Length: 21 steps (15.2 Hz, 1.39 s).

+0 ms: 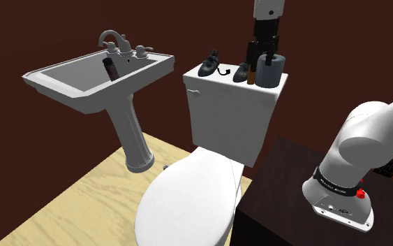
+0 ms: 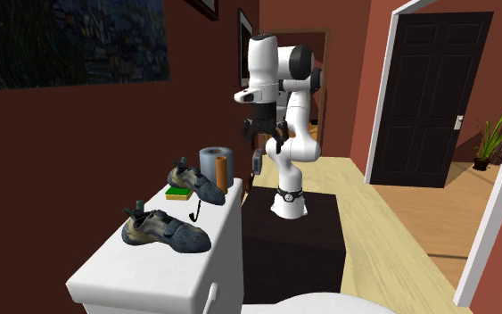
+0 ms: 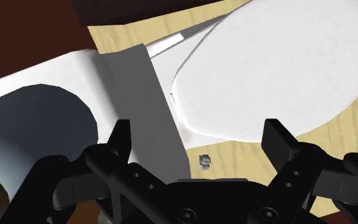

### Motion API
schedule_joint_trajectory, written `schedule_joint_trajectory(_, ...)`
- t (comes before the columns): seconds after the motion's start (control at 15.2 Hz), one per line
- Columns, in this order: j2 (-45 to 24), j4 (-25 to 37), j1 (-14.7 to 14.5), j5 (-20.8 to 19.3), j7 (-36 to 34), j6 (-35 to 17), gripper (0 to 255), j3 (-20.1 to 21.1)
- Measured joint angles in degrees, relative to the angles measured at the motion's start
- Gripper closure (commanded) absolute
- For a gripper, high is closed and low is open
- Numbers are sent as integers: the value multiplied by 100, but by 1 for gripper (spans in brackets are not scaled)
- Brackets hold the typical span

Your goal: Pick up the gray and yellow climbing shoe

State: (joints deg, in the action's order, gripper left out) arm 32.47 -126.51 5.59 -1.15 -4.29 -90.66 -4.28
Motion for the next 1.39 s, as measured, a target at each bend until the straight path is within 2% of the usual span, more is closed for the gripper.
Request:
schedule_joint_trajectory(0.66, -1350, 1261, 552, -91, -364, -499, 0, -600)
schedule_joint_trajectory(1.25, -2602, 2709, 1005, 127, -619, -647, 0, -1187)
schedule_joint_trajectory(1.39, -2670, 2715, 1050, 146, -628, -735, 0, -1240)
